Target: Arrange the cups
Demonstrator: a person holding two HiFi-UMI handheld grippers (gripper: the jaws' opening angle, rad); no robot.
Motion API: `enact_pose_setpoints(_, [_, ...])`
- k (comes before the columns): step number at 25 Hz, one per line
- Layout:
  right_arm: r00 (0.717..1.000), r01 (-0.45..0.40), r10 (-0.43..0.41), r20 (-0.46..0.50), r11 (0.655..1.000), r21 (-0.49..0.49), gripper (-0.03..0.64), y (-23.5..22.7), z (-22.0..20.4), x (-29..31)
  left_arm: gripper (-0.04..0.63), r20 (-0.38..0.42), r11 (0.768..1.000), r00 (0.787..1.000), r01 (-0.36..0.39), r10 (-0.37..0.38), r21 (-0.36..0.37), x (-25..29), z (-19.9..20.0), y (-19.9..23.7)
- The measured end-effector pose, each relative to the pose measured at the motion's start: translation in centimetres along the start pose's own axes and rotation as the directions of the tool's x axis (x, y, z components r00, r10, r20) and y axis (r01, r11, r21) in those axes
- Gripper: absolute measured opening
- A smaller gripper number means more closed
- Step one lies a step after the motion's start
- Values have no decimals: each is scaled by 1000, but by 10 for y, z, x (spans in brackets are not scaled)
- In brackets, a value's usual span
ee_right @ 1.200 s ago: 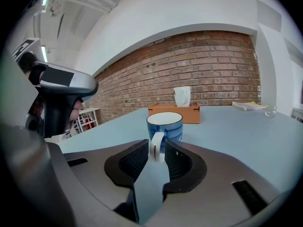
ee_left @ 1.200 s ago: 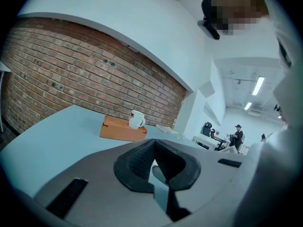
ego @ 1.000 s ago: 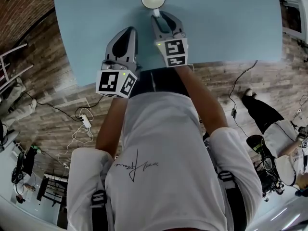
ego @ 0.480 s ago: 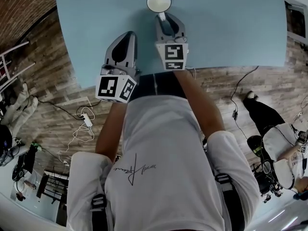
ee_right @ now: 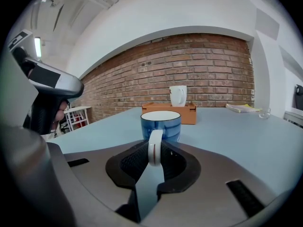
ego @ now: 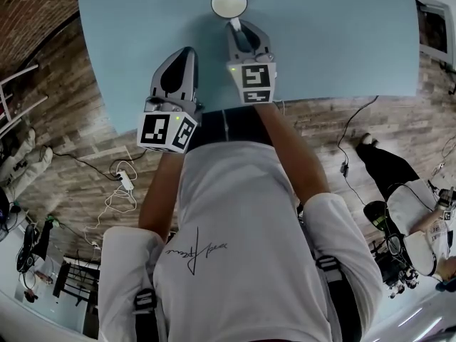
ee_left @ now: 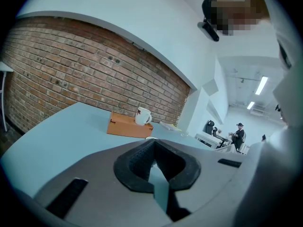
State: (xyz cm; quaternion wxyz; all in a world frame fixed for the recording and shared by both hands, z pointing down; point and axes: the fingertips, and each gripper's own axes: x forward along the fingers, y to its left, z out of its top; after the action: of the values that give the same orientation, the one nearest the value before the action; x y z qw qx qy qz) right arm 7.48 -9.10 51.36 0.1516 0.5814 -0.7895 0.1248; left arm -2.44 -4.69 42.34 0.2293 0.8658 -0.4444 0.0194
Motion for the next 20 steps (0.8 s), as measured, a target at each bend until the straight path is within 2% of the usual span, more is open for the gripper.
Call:
enact_pose_setpoints(5, [1000,-18,18,-10,1000,-3,67,3,2,0,8,14,999,1000,-16,16,-31,-3,1,7])
enact_pose_setpoints(20, [999,-50,50,4,999,3,64,6,17,-2,8,46,999,998,-31,33,-43,-9,8,15])
